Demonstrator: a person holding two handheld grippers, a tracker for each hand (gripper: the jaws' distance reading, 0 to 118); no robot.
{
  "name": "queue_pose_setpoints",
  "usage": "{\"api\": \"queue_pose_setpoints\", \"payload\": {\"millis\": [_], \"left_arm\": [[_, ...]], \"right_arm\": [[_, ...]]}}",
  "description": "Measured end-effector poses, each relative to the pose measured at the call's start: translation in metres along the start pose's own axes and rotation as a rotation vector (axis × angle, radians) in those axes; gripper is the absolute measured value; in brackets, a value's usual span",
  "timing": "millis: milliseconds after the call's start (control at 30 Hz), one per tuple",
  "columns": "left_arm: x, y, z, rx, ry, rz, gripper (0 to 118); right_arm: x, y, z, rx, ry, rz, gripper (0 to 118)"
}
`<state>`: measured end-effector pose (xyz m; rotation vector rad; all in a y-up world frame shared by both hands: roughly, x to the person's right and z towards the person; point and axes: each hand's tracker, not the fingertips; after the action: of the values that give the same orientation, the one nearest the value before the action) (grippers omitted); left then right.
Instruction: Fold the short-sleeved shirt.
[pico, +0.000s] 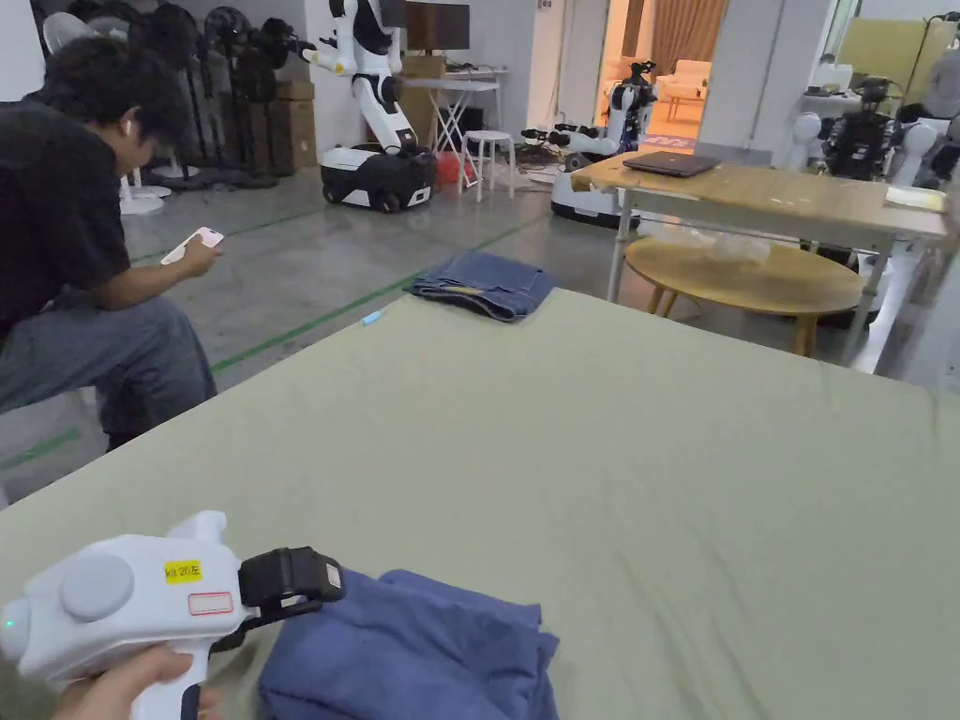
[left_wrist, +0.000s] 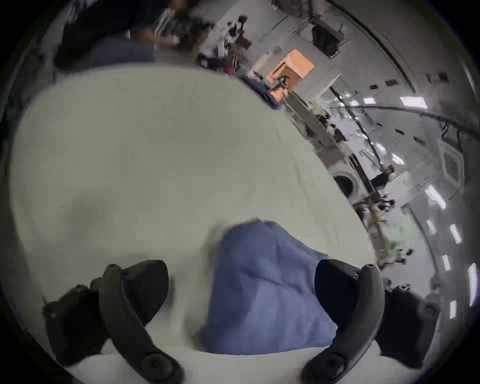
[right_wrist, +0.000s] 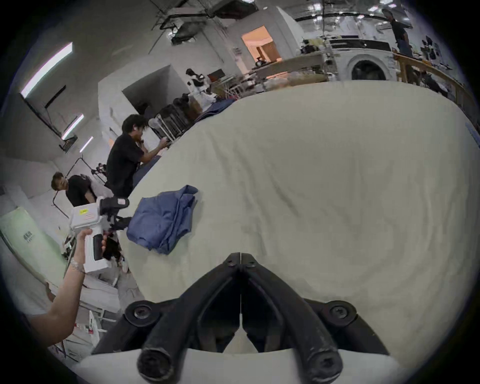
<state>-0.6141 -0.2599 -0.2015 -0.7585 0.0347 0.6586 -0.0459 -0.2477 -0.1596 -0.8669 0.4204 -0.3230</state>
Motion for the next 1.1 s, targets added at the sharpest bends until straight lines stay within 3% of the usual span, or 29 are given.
{"api": "queue_pose_setpoints", "payload": {"millis": [167, 200, 233, 267, 300, 333, 500, 667, 833, 1100], "left_arm": [[0.059, -0.031, 0.041, 0.043, -0.070, -0.140, 112], [0.076, -0.043, 0.048, 0.046, -0.107, -0.172, 102], [0.096, -0.059, 0.056, 0.044, -0.150, -0.205, 86], [0.113, -0.073, 0.061, 0.045, -0.207, -0.238, 60], [0.132, -0.089, 0.065, 0.050, -0.262, -0.266, 19], [0.152, -0.107, 0.065, 0.030, -0.295, -0.279, 0], [0.236, -0.183, 0.034, -0.090, -0.340, -0.410, 0], [0.343, -0.237, 0.034, -0.033, -0.379, -0.581, 0], [0.443, -0.248, 0.097, 0.292, -0.402, -0.778, 0], [0.491, -0.240, 0.182, 0.795, -0.410, -0.794, 0]], "right_arm": [[0.009, -0.006, 0.019, 0.021, -0.050, 0.042, 0], [0.013, -0.007, 0.025, 0.031, -0.055, 0.035, 0], [0.017, -0.010, 0.033, 0.047, -0.064, 0.028, 0], [0.020, -0.013, 0.042, 0.065, -0.075, 0.023, 0], [0.024, -0.016, 0.052, 0.089, -0.087, 0.017, 0], [0.028, -0.019, 0.062, 0.113, -0.098, 0.007, 0], [0.041, -0.039, 0.118, 0.224, -0.222, 0.003, 0], [0.056, -0.046, 0.185, 0.338, -0.335, 0.071, 0], [0.062, -0.030, 0.271, 0.605, -0.531, 0.155, 0], [0.029, 0.005, 0.366, 1.065, -0.697, 0.283, 0]]}}
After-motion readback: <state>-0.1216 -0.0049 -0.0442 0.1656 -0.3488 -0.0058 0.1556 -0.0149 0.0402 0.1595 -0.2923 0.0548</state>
